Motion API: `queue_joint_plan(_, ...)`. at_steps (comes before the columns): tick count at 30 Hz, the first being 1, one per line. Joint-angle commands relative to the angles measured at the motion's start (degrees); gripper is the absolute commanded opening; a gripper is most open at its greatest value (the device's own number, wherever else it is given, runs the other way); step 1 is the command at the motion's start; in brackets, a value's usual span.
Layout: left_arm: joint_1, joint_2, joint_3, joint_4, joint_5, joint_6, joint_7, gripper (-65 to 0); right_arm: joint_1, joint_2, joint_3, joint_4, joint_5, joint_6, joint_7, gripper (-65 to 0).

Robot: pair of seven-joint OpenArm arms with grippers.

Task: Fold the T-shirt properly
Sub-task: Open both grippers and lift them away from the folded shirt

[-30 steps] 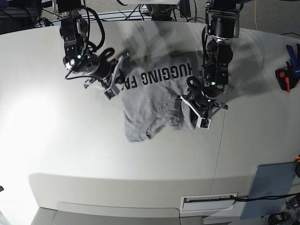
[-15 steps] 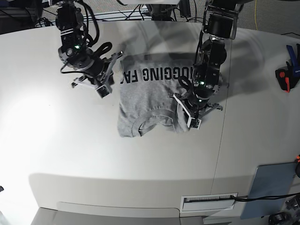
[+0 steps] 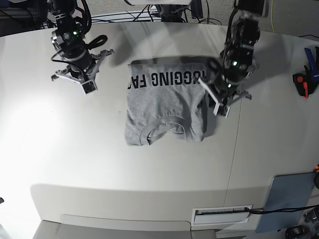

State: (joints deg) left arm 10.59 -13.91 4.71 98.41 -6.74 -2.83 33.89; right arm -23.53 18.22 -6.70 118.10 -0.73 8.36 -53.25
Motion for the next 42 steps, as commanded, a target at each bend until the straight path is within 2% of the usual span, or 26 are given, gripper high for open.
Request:
queue_joint_plan(1,0.94,-0.85,-0.33,2.54,-0.39,-0.17,-1.33,-65.0,-0.61,0.52,1.38,1.2,0.04,-0.52,0.94,-65.0)
queue_joint_plan(6,8.9,-2.4,-4.87,8.07,-2.97,-0.59,-1.33,-65.0,-4.76,0.5,7.39,3.74,4.17,-0.48,0.61,-65.0)
queue_joint_plan(10,14.51,-2.43,-10.91,11.39,-7.72,-6.73,-1.31,-65.0,-8.31,0.5,12.76,7.93,5.07,-0.48,-0.22,-65.0)
queue_joint_plan(14,20.17,-2.45,-16.24,14.12,-11.15,-10.67,-1.2,-65.0,-12.98,0.48,17.66,10.97,6.95,-0.5,-1.03,-65.0)
queue_joint_plan(20,28.09,-2.45,-20.72,15.93,-11.1,-10.78,0.37,-65.0,-20.79,0.48,19.93,11.65,7.34,-0.48,-2.67,-65.0)
queue_joint_plan(30,41.99,-2.19,-21.07,14.99,-10.84,-10.78,1.03,-65.0,-31.45,0.37,19.89,11.52,7.34,-0.28,-8.48,-65.0)
queue_joint_plan(37,44.3,-1.97,-19.69,6.51,-10.88,-10.88,0.7,-65.0,-37.4,0.37,19.87,6.45,7.34,2.71,-9.07,-65.0)
queue_joint_plan(39,44.0,-1.99,-18.93,2.75,-10.88,-12.5,-0.68,-65.0,-37.57,0.35,19.82,2.29,7.3,2.82,-9.05,-65.0)
queue_joint_plan(42,42.77,-1.99,-17.75,-4.24,-10.88,-17.2,-2.78,-65.0,-36.83,0.35,19.78,-5.84,7.17,2.8,-7.5,-65.0)
